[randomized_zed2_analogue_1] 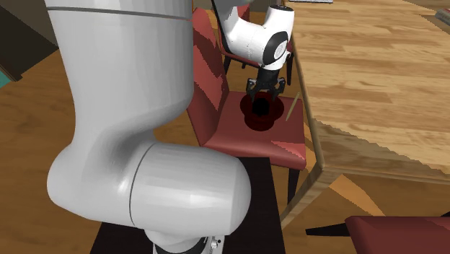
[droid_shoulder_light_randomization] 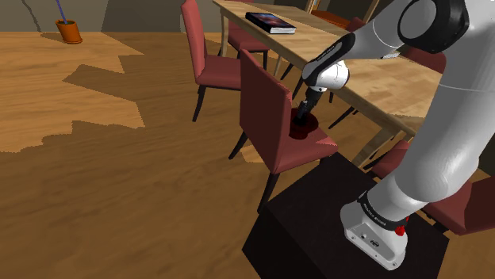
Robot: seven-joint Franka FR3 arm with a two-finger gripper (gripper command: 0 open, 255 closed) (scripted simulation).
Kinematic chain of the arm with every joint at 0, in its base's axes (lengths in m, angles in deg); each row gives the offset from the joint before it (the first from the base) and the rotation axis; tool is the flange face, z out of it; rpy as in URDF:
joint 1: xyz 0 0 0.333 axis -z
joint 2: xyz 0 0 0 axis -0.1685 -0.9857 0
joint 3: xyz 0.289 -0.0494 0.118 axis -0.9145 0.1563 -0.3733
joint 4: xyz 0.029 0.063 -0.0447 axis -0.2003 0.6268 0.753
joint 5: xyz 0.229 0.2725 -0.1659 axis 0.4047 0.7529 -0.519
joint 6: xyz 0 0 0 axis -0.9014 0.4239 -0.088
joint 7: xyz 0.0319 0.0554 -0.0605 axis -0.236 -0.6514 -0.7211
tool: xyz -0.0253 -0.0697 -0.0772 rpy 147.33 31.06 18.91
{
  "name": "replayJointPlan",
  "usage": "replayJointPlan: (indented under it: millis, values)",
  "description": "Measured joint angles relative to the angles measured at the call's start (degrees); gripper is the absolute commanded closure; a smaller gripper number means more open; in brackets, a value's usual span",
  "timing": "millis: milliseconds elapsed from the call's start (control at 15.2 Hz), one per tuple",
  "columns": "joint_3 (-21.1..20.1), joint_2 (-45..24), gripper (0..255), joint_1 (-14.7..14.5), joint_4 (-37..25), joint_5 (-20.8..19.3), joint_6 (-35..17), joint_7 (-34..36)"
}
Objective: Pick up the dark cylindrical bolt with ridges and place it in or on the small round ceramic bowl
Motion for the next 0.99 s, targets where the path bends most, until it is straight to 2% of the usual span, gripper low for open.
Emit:
replayJointPlan:
  millis: [330, 594, 990]
  values:
    - [0.2, 0.6, 0, -0.1, 0.2, -0.4, 0.6, 0.1]
    - [1.9, 5.4, 0, -1.5, 0.0, -3.4, 5.3, 2.3]
    - [2.1, 6.0, 0, -1.5, 0.0, -3.7, 6.0, 2.6]
